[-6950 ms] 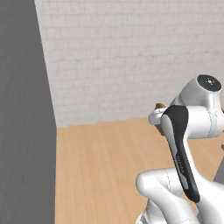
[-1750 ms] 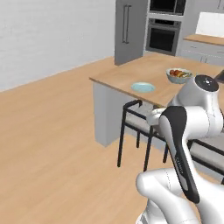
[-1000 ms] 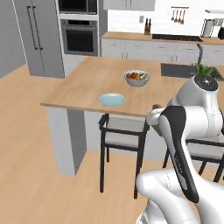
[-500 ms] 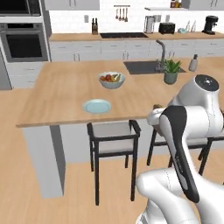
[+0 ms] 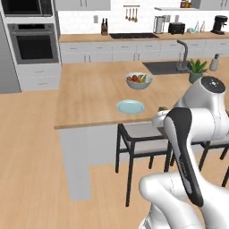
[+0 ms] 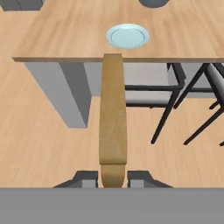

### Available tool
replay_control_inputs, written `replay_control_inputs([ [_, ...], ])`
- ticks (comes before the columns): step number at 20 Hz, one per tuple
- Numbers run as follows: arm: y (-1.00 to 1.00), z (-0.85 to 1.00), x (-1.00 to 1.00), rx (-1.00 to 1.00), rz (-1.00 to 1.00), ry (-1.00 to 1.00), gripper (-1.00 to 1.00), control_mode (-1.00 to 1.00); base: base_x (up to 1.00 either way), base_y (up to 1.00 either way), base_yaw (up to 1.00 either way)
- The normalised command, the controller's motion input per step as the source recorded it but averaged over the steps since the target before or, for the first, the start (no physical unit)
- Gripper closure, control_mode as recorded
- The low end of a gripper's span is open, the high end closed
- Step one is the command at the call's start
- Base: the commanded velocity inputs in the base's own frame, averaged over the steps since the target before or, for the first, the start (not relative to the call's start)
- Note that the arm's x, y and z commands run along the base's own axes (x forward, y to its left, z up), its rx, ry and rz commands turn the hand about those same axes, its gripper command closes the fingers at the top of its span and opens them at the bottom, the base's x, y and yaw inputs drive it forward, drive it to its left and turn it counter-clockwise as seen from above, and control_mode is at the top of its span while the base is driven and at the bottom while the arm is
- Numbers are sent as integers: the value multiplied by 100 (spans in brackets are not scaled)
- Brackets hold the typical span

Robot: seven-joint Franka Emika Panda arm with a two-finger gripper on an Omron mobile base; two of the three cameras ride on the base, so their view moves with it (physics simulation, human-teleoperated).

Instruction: Start the toaster. Once the lever pops up, take the bread to the plate on the dining counter.

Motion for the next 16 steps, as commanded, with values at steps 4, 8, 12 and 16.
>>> replay_control_inputs([
  [4,0,0,0,0,0,0,100,100,34,20,8],
  [8,0,0,0,0,0,0,100,100,70,-2,1],
  [12,0,0,0,0,0,0,100,100,67,-22,0],
  [16,0,0,0,0,0,0,100,100,55,-26,0],
])
